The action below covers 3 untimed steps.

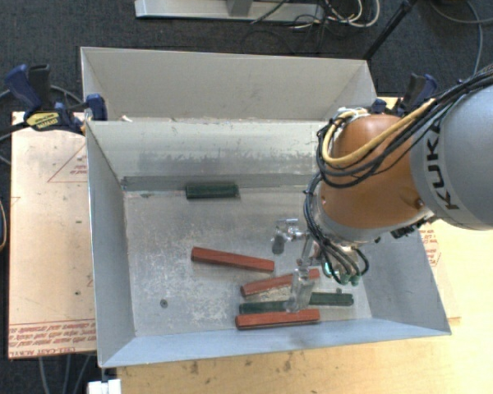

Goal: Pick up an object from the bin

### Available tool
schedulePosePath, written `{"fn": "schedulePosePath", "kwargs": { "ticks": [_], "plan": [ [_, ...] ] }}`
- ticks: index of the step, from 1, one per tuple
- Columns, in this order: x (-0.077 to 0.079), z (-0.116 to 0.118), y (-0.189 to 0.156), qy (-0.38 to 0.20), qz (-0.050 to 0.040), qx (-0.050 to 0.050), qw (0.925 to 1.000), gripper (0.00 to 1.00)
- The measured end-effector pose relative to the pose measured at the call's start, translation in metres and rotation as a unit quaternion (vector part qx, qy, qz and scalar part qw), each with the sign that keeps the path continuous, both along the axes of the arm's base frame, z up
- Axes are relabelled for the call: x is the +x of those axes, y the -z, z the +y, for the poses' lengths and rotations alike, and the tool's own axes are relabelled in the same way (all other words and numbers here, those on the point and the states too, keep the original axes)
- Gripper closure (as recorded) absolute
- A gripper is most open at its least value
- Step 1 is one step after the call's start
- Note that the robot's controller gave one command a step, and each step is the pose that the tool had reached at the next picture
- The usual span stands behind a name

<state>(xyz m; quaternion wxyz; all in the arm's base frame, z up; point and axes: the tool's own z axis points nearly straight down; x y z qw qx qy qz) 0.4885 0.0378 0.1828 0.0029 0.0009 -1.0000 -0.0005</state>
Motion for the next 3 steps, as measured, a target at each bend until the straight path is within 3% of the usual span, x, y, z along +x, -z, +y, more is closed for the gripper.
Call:
{"fn": "schedulePosePath", "kwargs": {
  "ticks": [1,2,3],
  "plan": [
    [0.076,0.047,0.109,0.021,-0.0024,0.001,0.9998,0.0],
    [0.077,0.045,0.105,0.023,-0.0035,0.0,0.9997,1.0],
    [0.024,0.094,-0.102,0.059,-0.0076,0.002,0.9982,1.0]
  ]
}}
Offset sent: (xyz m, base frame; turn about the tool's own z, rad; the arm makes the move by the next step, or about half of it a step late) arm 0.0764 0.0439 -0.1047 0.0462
